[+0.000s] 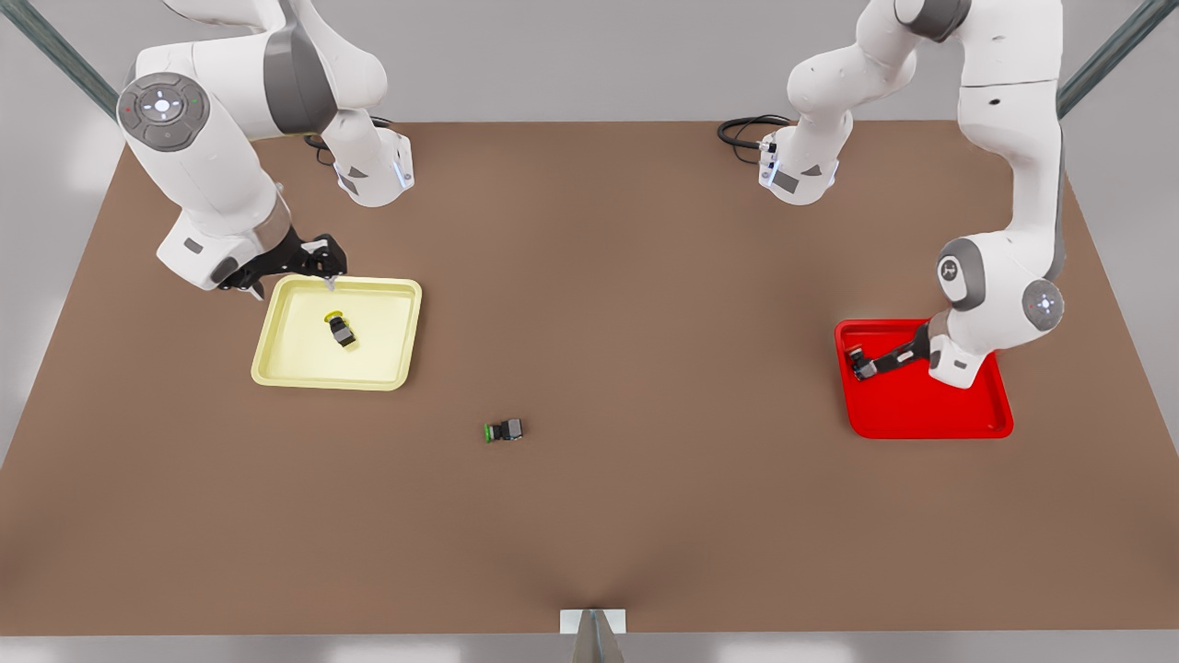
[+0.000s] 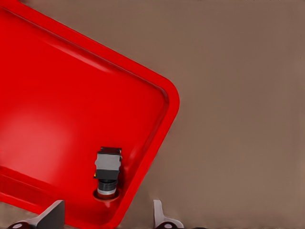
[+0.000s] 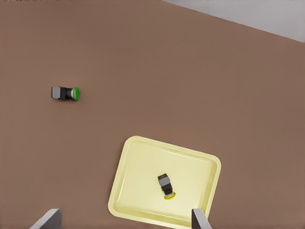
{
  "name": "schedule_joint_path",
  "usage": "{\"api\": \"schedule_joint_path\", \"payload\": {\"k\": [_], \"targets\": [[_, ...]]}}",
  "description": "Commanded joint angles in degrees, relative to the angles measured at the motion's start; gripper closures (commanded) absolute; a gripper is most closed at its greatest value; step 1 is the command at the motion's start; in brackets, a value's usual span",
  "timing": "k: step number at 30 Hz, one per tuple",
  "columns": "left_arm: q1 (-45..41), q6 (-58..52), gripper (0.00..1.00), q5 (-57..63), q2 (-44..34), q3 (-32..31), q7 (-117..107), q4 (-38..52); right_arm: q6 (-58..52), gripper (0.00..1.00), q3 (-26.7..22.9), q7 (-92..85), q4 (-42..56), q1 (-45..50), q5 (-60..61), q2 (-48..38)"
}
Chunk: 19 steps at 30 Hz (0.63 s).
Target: Place the switches on the corresponding trays according to their colors
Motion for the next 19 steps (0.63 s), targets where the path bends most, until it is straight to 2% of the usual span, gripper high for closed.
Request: {"api": "schedule_joint_path", "payload": {"k": [1, 3, 7, 8, 10, 12, 15, 19], "targets": [[-0.4, -2.0, 0.0, -0.1, -0.4, -1.2, -0.3, 1.4, 0.0, 0.0, 0.0, 0.0, 0.0, 0.1, 0.0, 0.0], [-3.5, -16.9, 0.0, 3.7, 0.2, -2.4, -0.7, 15.3, 0.0, 0.0, 0.0, 0.0, 0.0, 0.0, 0.0, 0.0], [-9.5, -31.4, 0.0, 9.9, -0.1, -2.7, -0.4, 31.7, 0.0, 0.0, 0.0, -0.1, 0.0, 0.0, 0.0, 0.0], [-13.0, -31.9, 0.0, 12.9, -0.6, -1.3, 0.0, 33.1, 0.0, 0.0, 0.0, -0.1, 0.0, -0.2, 0.0, 0.0], [-20.7, -37.5, 0.0, 12.5, -1.0, 7.8, 0.8, 37.1, 0.0, 0.0, 0.0, -0.2, -0.1, -0.4, 0.0, 0.0], [-25.0, -40.4, 0.0, 12.1, -3.8, 13.5, 3.4, 37.1, 0.0, 0.0, 0.0, -0.2, -0.1, -0.4, 0.0, 0.0], [-19.4, -41.6, 0.0, 8.7, -7.7, 13.7, 11.9, 35.7, 0.0, 0.0, 0.0, -0.3, -0.1, -0.4, 0.0, 0.0], [-19.0, -41.8, 0.0, 8.2, -7.7, 13.6, 12.1, 36.0, 0.0, 0.0, 0.0, -0.4, -0.1, -0.4, 0.0, 0.0]]}}
